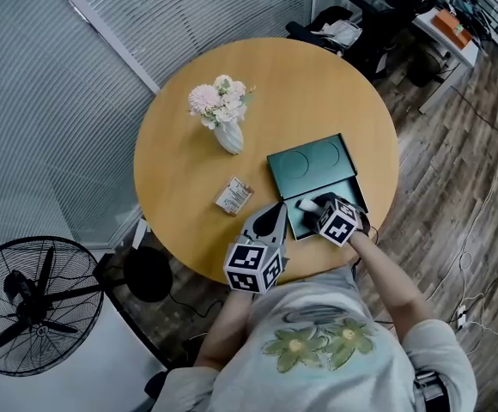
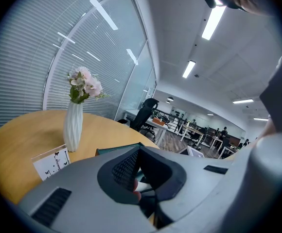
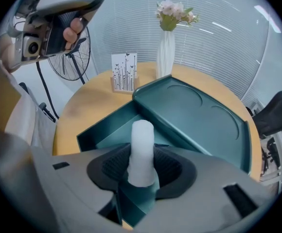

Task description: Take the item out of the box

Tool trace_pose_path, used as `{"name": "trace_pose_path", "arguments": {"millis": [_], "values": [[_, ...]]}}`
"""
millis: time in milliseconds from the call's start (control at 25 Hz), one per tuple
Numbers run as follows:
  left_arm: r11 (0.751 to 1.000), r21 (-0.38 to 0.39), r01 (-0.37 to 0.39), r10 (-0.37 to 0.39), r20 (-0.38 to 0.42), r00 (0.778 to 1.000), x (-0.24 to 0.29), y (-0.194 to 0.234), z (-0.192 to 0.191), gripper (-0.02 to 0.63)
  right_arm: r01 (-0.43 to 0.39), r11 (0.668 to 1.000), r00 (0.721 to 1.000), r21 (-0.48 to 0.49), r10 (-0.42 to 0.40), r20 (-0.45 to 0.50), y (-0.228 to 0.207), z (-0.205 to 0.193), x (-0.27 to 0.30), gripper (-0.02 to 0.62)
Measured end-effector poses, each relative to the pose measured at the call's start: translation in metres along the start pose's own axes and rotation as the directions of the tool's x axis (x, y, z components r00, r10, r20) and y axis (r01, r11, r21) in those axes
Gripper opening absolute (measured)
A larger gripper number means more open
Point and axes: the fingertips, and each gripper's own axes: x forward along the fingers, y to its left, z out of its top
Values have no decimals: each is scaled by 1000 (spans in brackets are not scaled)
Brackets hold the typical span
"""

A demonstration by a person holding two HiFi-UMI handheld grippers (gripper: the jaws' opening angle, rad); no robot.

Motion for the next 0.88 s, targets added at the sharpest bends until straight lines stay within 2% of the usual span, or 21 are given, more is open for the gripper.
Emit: {"name": "trace_pose_path", "arguments": {"millis": [880], "values": [[1000,7,6,-6,0,1000,0,-4,0,2,-9,999,995,44,5,98,5,19,-37,155]]}}
